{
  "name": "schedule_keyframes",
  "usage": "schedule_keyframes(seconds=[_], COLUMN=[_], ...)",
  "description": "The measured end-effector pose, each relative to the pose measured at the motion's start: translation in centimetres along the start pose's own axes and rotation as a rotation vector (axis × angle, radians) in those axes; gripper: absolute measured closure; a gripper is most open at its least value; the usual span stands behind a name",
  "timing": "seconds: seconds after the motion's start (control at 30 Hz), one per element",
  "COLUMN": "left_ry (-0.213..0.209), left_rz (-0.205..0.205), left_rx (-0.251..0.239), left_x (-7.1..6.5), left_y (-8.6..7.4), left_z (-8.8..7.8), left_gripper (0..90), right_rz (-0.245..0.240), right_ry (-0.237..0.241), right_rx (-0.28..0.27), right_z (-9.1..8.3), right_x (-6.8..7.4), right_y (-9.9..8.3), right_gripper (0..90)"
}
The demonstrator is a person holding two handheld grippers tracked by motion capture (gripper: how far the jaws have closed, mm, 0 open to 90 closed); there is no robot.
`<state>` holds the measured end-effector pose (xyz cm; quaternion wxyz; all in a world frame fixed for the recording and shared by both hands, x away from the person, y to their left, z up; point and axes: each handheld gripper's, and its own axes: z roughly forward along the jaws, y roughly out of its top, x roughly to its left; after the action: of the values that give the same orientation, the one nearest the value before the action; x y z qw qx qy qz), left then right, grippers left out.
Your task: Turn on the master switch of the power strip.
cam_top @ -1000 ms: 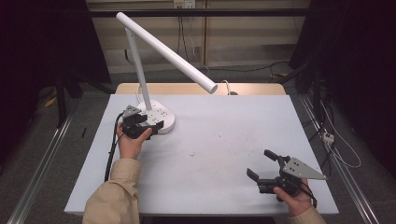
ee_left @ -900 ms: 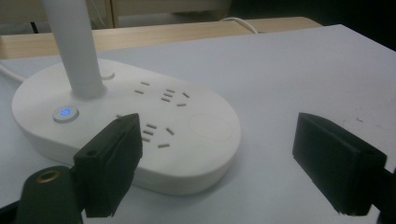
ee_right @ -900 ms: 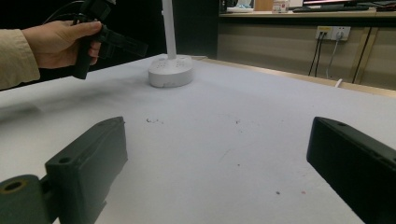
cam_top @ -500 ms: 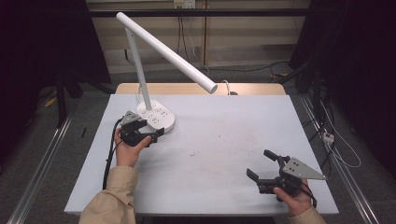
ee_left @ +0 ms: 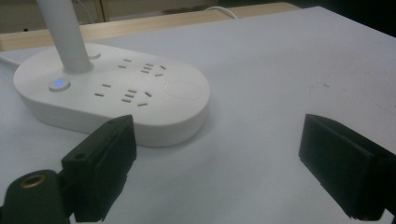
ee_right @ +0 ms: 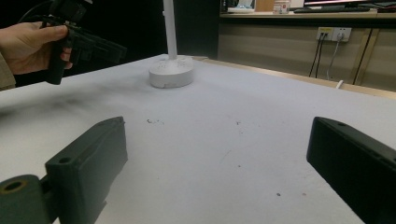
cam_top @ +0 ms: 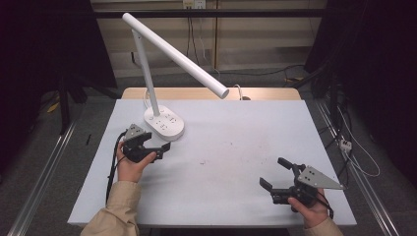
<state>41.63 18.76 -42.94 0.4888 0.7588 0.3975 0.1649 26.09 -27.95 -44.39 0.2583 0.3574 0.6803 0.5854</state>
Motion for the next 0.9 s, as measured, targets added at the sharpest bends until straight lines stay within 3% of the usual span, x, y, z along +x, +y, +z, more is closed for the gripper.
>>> schedule_keyframes(seconds=[0.33, 0.9], left_ry=[-0.004, -0.016], left_rz=[0.015, 0.0], left_rx=[-0.002, -0.005], left_x=[-0.5, -0.8], left_y=[-0.7, -2.0], left_z=[-1.2, -2.7], left_gripper=[10.0, 9.0], right_rz=[0.0, 0.0], right_ry=[0.001, 0.003], right_rx=[-0.001, -0.002], right_z=[0.0, 0.0], right_x=[0.1, 0.1], right_y=[0.0, 0.0], right_gripper=[4.7, 4.6])
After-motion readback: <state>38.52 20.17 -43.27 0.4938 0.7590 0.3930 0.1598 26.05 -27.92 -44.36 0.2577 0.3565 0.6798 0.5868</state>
